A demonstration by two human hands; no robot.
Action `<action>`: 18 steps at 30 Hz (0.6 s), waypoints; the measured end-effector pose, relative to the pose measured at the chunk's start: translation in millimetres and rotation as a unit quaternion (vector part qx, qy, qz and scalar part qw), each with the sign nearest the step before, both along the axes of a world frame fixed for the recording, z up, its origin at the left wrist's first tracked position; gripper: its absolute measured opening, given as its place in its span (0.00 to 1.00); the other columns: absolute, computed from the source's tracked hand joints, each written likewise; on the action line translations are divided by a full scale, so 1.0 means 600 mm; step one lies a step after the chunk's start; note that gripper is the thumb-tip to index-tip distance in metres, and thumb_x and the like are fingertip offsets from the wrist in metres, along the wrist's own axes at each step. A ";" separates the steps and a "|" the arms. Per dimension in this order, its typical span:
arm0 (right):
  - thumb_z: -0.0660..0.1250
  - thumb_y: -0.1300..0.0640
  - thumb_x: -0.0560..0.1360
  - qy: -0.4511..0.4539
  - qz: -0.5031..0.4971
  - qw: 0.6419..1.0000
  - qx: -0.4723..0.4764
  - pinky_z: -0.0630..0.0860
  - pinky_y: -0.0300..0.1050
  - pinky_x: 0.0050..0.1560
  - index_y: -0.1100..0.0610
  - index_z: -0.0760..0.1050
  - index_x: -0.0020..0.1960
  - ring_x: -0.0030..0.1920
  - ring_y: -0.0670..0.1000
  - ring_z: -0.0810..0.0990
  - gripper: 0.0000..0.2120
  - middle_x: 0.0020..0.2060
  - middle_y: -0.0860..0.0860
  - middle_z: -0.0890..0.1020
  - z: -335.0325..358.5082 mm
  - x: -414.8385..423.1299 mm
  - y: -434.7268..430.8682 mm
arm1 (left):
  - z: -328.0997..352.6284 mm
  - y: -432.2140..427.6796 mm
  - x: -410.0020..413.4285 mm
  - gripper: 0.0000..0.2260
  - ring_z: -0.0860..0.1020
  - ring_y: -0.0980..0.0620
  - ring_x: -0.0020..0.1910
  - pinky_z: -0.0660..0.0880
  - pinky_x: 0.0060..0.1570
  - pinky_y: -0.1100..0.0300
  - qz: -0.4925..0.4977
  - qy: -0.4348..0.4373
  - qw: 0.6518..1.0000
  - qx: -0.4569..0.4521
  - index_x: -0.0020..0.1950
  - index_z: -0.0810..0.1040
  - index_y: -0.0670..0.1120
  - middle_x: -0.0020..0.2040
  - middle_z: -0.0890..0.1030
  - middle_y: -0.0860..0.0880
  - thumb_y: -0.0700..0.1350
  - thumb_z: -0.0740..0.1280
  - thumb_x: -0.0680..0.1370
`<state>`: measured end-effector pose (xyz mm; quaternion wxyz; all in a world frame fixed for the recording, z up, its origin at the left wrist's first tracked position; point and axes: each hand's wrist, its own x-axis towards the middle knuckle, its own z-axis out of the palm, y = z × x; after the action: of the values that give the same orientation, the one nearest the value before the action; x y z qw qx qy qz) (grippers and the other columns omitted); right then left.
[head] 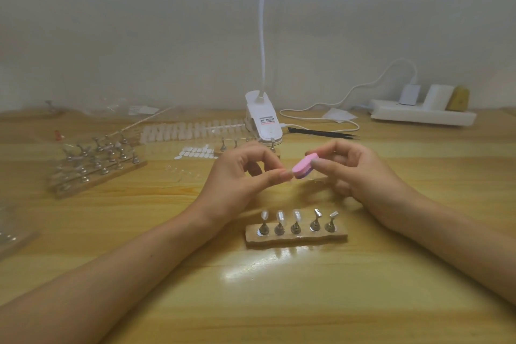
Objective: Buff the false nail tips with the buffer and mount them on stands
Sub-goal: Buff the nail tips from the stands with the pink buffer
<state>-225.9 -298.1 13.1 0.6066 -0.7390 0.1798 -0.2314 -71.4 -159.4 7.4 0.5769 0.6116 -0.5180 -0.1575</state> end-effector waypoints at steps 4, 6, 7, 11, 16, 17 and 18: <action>0.74 0.55 0.70 0.022 0.058 0.998 -0.022 0.70 0.31 0.28 0.55 0.80 0.47 0.42 0.50 0.86 0.07 0.46 0.53 0.87 -0.001 0.002 0.006 | -0.001 0.000 0.001 0.07 0.73 0.60 0.35 0.70 0.40 0.68 -0.004 -0.008 1.000 0.002 0.36 0.81 0.46 0.36 0.79 0.58 0.47 0.76 0.68; 0.73 0.53 0.69 -0.001 0.011 1.000 -0.008 0.67 0.31 0.27 0.57 0.79 0.48 0.37 0.43 0.82 0.11 0.45 0.50 0.88 0.002 0.003 0.003 | -0.001 0.001 0.000 0.08 0.72 0.60 0.35 0.70 0.40 0.69 -0.004 -0.008 1.000 0.003 0.36 0.81 0.45 0.37 0.79 0.58 0.48 0.76 0.68; 0.73 0.52 0.68 0.002 0.008 1.000 -0.005 0.69 0.33 0.30 0.57 0.79 0.48 0.38 0.45 0.83 0.12 0.45 0.49 0.88 0.002 0.003 0.001 | 0.000 0.001 0.000 0.08 0.72 0.60 0.34 0.70 0.39 0.70 -0.002 -0.006 1.000 0.000 0.36 0.81 0.46 0.37 0.79 0.58 0.49 0.75 0.68; 0.74 0.54 0.70 0.025 0.045 0.998 -0.025 0.74 0.45 0.42 0.56 0.80 0.48 0.45 0.57 0.85 0.10 0.46 0.54 0.87 -0.002 0.003 0.004 | 0.001 0.000 0.000 0.09 0.73 0.59 0.35 0.71 0.40 0.68 -0.004 -0.010 1.000 -0.001 0.36 0.81 0.47 0.37 0.79 0.57 0.51 0.74 0.66; 0.74 0.55 0.70 0.034 0.056 0.998 -0.014 0.71 0.37 0.36 0.56 0.79 0.48 0.43 0.51 0.86 0.09 0.45 0.54 0.87 0.001 0.001 0.006 | -0.002 -0.001 0.002 0.08 0.72 0.62 0.34 0.69 0.39 0.71 -0.002 -0.013 1.000 -0.002 0.35 0.81 0.47 0.36 0.79 0.59 0.50 0.75 0.67; 0.74 0.56 0.70 0.031 0.062 0.997 -0.014 0.72 0.36 0.35 0.57 0.79 0.48 0.43 0.51 0.87 0.08 0.45 0.55 0.87 0.000 0.001 0.006 | -0.002 -0.001 0.002 0.07 0.72 0.62 0.34 0.69 0.39 0.71 -0.001 -0.016 1.000 0.000 0.35 0.81 0.47 0.37 0.79 0.59 0.49 0.75 0.68; 0.73 0.56 0.70 0.018 0.045 0.999 -0.010 0.72 0.34 0.33 0.57 0.79 0.49 0.42 0.49 0.86 0.10 0.45 0.54 0.88 0.000 0.002 0.007 | -0.003 -0.002 0.003 0.07 0.72 0.62 0.34 0.69 0.39 0.71 -0.001 -0.019 1.000 0.002 0.36 0.81 0.47 0.37 0.79 0.59 0.48 0.76 0.69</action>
<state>-224.9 -294.1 12.9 0.6054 -0.7566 0.1553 -0.1925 -69.4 -160.5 5.4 0.5656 0.6153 -0.5288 -0.1477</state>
